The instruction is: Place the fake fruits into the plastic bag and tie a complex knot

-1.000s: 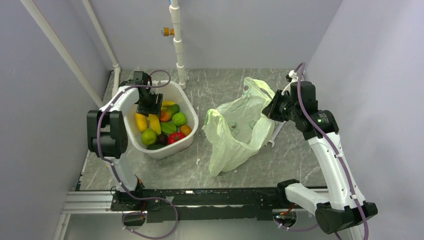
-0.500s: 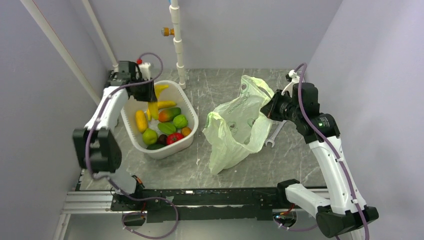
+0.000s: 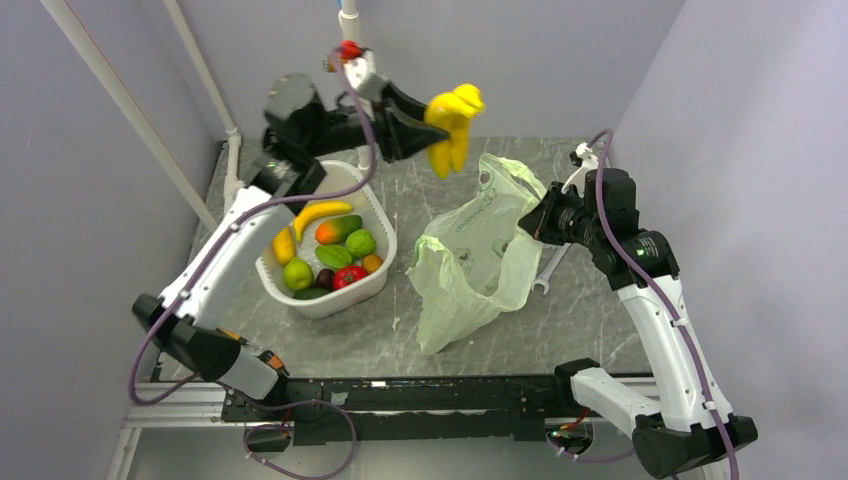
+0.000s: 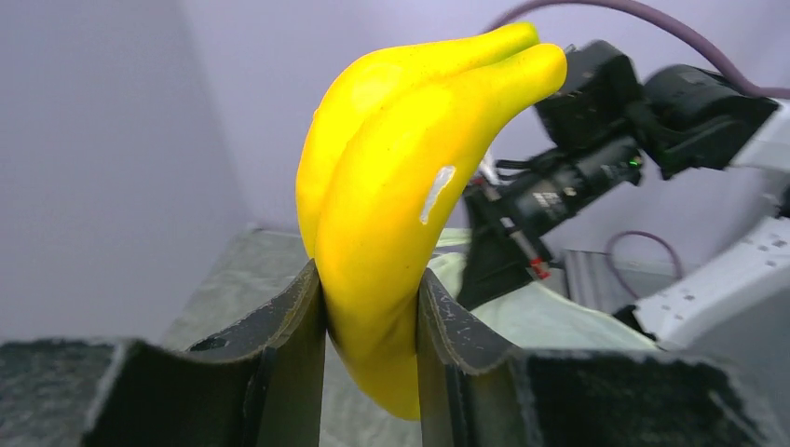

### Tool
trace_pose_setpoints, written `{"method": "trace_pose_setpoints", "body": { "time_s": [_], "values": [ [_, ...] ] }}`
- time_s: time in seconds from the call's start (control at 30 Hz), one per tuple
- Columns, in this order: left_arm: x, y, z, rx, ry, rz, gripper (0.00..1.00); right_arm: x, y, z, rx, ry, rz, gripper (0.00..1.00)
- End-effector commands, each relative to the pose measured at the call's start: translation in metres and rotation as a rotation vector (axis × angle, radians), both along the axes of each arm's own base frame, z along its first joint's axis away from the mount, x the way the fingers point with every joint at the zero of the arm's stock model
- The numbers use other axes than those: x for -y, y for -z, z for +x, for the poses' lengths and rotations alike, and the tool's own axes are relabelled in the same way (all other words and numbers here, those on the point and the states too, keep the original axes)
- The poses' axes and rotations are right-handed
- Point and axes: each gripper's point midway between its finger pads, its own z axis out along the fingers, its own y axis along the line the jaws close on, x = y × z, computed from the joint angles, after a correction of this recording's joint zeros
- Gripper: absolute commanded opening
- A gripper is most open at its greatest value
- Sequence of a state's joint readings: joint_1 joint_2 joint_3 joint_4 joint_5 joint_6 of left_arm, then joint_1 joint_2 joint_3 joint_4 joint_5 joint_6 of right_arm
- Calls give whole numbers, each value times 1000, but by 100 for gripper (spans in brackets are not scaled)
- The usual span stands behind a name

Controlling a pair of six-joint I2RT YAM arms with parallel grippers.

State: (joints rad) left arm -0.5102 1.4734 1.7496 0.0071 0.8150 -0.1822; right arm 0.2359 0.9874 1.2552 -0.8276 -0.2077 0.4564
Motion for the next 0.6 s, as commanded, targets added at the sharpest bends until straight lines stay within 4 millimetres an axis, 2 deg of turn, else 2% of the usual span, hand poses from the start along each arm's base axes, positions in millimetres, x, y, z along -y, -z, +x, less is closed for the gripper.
{"method": "trace_pose_setpoints", "body": {
  "time_s": [0.0, 0.07, 0.13, 0.23, 0.33, 0.43, 0.5, 0.57],
  "values": [
    [60, 21, -43, 13, 256, 52, 0, -1, -20, 5, 66, 15, 39, 0],
    [76, 49, -52, -46, 289, 111, 0, 1, -21, 7, 68, 22, 40, 0],
    [83, 79, -58, -119, 295, 150, 0, 2, -23, 7, 66, 28, 43, 0],
    [84, 119, -72, -250, 317, 181, 0, 5, -25, 7, 50, 49, 61, 0],
    [83, 172, -78, -269, 275, 333, 0, 8, -26, 6, 34, 58, 74, 0],
    [76, 223, -61, -226, 174, 510, 0, 13, -19, 0, 11, 68, 64, 0],
    [67, 258, -43, -192, 116, 643, 0, 16, -7, -2, -17, 76, 53, 0],
    [59, 291, -33, -146, 108, 754, 0, 17, 2, -2, -31, 74, 49, 0]
  ]
}}
